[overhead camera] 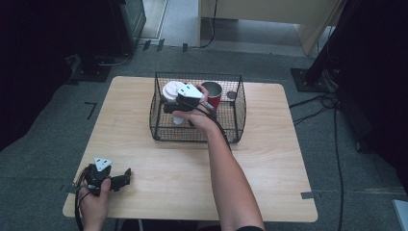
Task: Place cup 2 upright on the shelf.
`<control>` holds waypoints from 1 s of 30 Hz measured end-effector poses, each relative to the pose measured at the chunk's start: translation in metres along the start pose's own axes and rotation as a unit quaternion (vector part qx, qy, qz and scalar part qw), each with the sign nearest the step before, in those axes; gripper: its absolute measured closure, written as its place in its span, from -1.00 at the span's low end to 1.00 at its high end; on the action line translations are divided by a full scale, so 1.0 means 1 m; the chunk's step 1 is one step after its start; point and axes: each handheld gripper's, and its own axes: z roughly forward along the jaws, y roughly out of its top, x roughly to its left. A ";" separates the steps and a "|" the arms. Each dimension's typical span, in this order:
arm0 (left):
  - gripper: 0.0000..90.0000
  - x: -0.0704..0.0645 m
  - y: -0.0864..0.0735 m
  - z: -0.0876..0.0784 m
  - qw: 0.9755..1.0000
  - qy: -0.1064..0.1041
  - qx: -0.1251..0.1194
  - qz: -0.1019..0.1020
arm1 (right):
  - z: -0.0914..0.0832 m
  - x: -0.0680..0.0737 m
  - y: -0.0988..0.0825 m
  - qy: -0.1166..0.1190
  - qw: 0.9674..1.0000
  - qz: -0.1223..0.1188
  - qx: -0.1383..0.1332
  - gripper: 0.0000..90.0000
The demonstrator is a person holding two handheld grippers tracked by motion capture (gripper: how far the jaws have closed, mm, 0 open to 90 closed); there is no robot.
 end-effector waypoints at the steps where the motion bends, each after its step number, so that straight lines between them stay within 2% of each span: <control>1: -0.94 0.000 0.000 0.000 1.000 0.000 0.000 -0.001 | -0.001 0.000 0.002 0.001 1.000 0.001 -0.003 -0.95; 11: -0.94 0.000 0.000 0.000 1.000 0.000 0.000 -0.001 | -0.018 -0.003 0.026 0.005 0.999 -0.001 -0.040 -0.95; 16: -0.94 0.000 0.000 0.000 1.000 0.000 0.000 -0.001 | -0.028 -0.003 0.034 0.006 0.999 -0.007 -0.047 -0.95; 30: -0.95 0.000 0.000 0.000 1.000 0.000 -0.001 -0.002 | -0.071 -0.001 0.048 0.010 0.997 -0.018 -0.075 -0.95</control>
